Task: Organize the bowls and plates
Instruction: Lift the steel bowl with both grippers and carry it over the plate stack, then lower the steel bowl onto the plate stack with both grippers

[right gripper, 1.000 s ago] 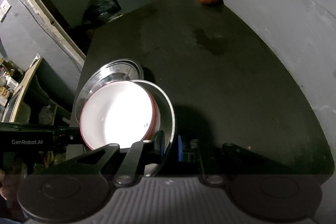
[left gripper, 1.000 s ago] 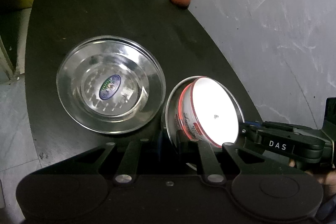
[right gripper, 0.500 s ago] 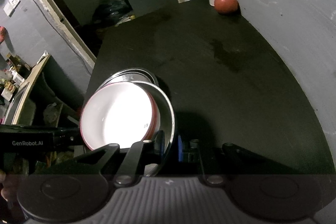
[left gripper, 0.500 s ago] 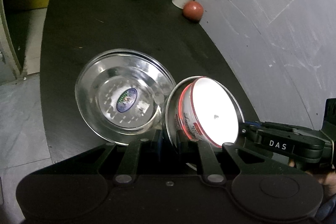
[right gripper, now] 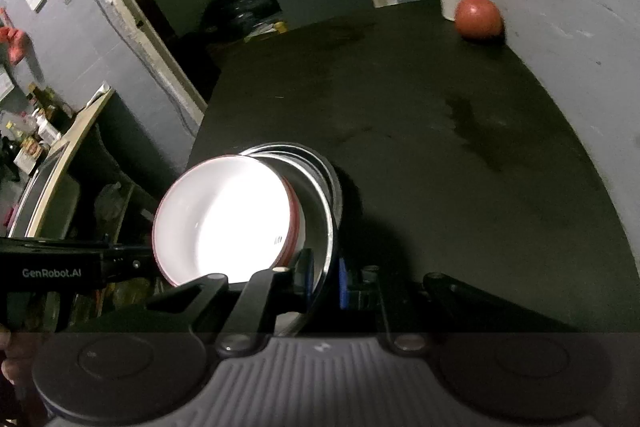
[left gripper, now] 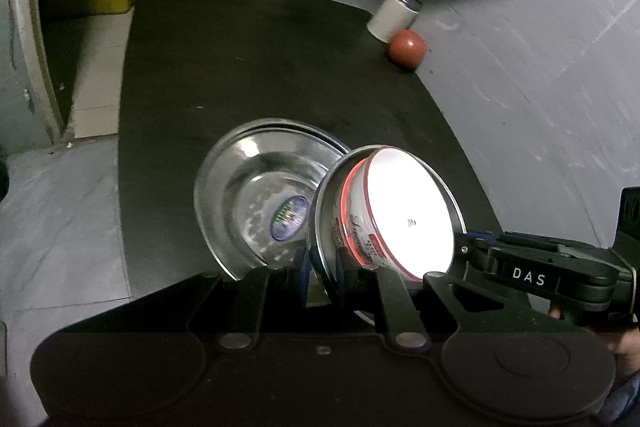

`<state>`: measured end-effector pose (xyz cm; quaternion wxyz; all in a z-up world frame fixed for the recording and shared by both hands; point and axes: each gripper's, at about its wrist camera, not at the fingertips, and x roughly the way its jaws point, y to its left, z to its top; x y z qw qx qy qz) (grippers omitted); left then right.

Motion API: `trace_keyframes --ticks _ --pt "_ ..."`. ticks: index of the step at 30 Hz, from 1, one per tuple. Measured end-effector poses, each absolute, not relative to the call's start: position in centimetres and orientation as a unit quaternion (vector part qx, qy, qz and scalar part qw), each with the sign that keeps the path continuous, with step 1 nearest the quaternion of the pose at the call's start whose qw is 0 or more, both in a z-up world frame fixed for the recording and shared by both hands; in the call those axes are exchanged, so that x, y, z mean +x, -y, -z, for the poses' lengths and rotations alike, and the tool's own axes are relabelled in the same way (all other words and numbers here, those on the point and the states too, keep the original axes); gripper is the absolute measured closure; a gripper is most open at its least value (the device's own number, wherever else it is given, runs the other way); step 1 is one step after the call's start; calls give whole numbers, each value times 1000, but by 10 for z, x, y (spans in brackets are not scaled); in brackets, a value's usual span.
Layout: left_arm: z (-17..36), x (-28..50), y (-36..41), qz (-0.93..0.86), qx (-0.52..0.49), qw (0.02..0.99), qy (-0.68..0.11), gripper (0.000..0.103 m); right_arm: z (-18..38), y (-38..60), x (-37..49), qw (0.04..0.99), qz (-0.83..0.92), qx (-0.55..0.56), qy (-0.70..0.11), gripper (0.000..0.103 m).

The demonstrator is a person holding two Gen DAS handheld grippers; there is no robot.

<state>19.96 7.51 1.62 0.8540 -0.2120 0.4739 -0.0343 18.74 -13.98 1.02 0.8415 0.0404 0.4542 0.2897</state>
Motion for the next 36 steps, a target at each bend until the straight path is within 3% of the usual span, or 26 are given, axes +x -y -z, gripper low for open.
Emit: trace_keyframes --ticks 36 --pt "-3 206 -105 -36 -241 849 -468 90 -3 82 229 815 -347 -9 -464 89"
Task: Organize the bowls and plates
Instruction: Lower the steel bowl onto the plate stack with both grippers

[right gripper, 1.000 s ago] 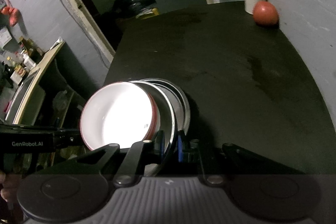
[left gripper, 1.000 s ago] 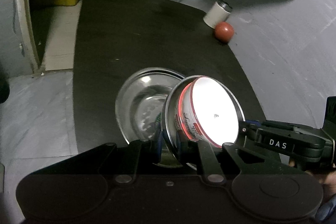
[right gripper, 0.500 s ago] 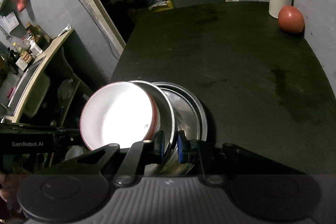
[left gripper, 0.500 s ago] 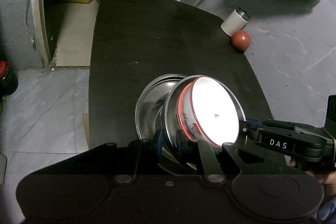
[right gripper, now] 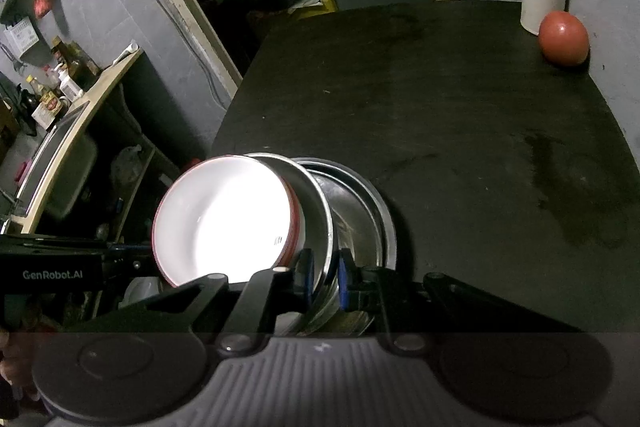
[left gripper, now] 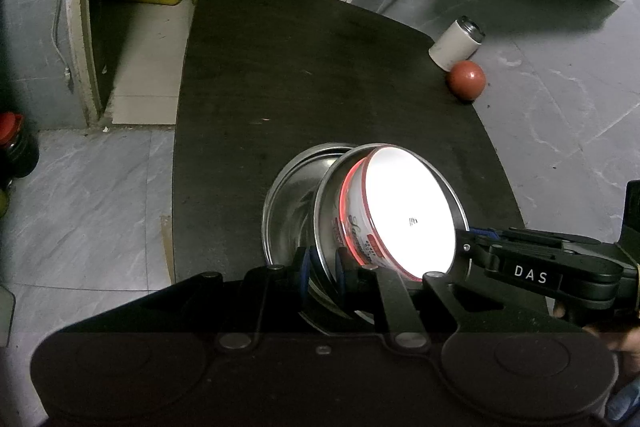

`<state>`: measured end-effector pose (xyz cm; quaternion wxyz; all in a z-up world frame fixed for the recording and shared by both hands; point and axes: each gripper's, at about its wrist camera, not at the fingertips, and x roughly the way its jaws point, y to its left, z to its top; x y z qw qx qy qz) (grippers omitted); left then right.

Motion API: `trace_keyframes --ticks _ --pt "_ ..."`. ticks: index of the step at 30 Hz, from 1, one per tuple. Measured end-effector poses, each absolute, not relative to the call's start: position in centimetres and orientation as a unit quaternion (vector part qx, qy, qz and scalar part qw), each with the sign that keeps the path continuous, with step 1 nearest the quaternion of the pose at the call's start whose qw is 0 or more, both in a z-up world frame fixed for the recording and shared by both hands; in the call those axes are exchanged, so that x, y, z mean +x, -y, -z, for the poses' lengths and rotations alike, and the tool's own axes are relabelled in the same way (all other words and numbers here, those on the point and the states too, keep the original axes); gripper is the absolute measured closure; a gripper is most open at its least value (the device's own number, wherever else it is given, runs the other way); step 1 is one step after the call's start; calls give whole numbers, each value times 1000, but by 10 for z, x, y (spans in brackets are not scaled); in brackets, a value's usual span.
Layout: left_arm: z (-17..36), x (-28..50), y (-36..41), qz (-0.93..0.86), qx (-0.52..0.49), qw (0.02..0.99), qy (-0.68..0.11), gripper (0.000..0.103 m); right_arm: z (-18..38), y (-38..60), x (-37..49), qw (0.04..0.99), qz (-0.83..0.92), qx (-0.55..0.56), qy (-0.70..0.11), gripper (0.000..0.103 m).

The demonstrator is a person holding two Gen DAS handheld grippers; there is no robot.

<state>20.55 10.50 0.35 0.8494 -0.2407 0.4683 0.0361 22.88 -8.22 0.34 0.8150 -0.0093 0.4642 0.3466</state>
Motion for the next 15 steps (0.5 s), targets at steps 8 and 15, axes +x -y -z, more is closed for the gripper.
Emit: trace_keyframes --ticks 8,15 --pt "1 209 -106 -39 -240 847 -473 90 -2 80 229 814 -346 -10 -466 89" --pt "6 213 -106 -41 -239 844 -478 90 -1 80 230 814 -343 -10 -469 89"
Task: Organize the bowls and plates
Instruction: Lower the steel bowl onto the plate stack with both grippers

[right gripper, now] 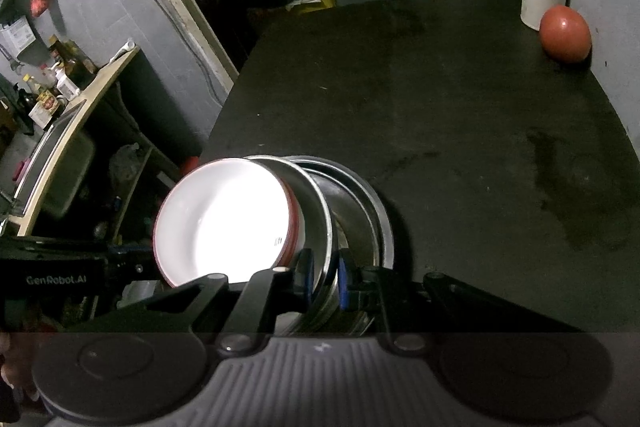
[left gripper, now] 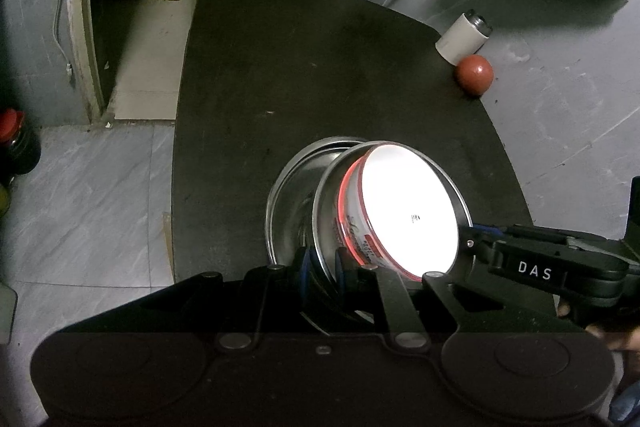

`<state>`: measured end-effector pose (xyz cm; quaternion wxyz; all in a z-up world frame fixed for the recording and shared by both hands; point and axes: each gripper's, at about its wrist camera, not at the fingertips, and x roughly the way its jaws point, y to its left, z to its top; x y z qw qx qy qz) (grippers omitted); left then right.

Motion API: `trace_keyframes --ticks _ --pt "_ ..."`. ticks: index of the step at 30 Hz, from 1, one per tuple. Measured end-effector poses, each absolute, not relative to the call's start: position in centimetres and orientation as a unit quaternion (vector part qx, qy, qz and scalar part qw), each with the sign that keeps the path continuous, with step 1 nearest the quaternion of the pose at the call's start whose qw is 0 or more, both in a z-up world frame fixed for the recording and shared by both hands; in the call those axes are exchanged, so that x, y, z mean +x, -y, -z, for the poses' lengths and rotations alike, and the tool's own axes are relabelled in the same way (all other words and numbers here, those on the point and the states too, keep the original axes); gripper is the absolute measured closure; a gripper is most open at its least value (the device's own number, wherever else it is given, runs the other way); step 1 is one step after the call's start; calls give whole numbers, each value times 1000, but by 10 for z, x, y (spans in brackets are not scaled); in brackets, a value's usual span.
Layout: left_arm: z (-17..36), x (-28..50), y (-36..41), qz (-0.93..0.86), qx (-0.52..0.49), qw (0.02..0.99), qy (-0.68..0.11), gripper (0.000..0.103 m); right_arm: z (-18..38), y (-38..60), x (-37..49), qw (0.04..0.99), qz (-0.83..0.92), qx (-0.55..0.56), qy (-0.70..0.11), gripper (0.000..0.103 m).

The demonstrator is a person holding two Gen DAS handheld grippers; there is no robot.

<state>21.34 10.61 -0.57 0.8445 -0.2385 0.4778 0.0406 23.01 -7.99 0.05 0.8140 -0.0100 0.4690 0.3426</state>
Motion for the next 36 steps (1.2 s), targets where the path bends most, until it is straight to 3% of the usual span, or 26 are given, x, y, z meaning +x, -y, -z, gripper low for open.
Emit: trace_keyframes --ticks 36 --pt "7 221 -102 -52 -232 847 -476 90 9 78 228 825 -312 3 -471 87"
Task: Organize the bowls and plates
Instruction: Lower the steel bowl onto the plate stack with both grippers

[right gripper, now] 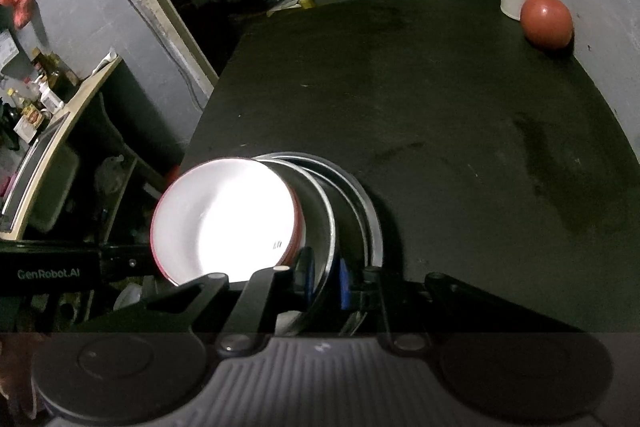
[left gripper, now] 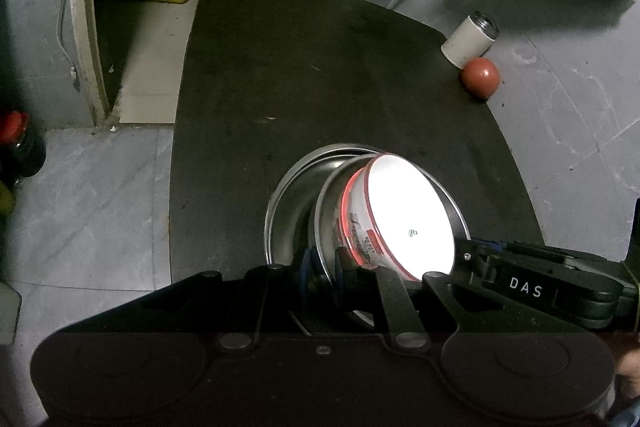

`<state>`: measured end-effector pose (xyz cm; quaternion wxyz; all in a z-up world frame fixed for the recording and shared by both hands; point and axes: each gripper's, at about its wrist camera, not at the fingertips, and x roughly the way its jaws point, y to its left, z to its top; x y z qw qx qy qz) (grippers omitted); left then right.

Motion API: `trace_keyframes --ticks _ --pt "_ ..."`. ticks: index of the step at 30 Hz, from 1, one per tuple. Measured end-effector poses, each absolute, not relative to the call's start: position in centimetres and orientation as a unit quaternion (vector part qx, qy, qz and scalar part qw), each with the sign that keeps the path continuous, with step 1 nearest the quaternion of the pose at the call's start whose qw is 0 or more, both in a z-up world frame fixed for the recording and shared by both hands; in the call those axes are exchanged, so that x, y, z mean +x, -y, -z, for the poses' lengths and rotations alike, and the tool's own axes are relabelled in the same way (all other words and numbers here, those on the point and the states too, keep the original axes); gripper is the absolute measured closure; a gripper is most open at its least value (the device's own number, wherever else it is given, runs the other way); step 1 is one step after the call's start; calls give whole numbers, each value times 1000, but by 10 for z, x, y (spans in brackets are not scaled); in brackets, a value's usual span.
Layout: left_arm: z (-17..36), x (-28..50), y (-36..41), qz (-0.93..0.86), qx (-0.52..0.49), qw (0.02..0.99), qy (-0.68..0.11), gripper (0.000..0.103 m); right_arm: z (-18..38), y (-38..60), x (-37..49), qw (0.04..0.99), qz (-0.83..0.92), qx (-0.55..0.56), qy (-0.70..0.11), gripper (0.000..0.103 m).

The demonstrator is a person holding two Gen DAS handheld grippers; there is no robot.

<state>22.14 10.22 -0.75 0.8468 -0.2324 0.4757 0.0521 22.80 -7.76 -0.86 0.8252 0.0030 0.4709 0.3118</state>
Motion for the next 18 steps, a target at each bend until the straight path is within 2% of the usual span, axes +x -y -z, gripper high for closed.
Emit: trace_keyframes --ticks 4,9,18 --pt "7 221 -100 -56 -226 848 -477 88 9 78 227 827 -309 4 -470 87" --pt "7 220 -102 -62 -225 847 -478 80 9 79 227 827 -308 7 -470 87" --pt "7 221 -103 -66 -222 845 -481 75 10 81 229 828 -303 12 -471 87"
